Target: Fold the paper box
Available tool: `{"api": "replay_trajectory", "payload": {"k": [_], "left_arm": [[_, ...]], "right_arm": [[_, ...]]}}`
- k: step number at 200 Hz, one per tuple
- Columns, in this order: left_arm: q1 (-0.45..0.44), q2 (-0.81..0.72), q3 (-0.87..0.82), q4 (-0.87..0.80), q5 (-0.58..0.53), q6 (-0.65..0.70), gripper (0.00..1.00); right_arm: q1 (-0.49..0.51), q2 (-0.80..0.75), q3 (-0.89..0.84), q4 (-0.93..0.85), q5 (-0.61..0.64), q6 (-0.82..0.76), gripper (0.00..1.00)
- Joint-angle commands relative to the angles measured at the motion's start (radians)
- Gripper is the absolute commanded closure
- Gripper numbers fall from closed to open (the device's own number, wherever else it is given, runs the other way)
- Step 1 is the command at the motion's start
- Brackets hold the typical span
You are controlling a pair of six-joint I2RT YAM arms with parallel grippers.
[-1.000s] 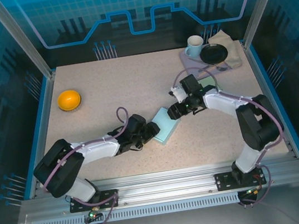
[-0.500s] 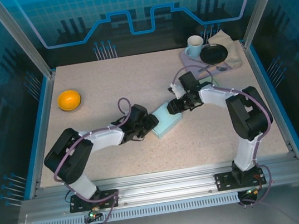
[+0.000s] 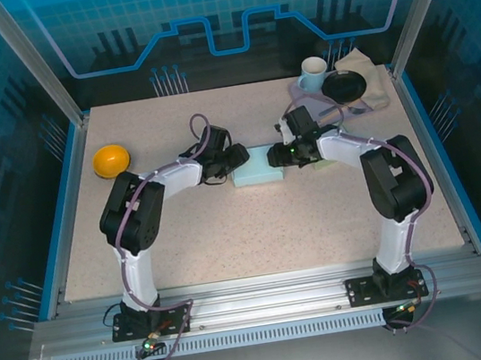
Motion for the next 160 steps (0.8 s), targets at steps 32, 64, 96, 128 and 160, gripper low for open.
{"api": "replay_trajectory", "payload": {"k": [32, 64, 96, 128, 160], "left_arm": [[0.046, -0.003, 0.029, -0.047, 0.052, 0.054, 0.25], [0.098, -0.108, 0.012, -0.111, 0.014, 0.107, 0.19], [0.144, -0.325, -0.078, -0.170, -0.035, 0.196, 0.16], [0.149, -0.636, -0.286, -0.177, -0.186, 0.358, 0.01], [0.160, -0.925, -0.599, -0.080, -0.364, 0.479, 0.01]], "right_arm": [[0.021, 0.009, 0.076, -0.029, 0.027, 0.015, 0.44], [0.012, -0.076, 0.068, -0.103, 0.080, -0.012, 0.40], [0.012, -0.285, -0.028, -0.161, 0.178, -0.062, 0.39], [0.005, -0.569, -0.219, -0.151, 0.344, -0.155, 0.31], [-0.034, -0.877, -0.486, -0.019, 0.460, -0.222, 0.00]]}}
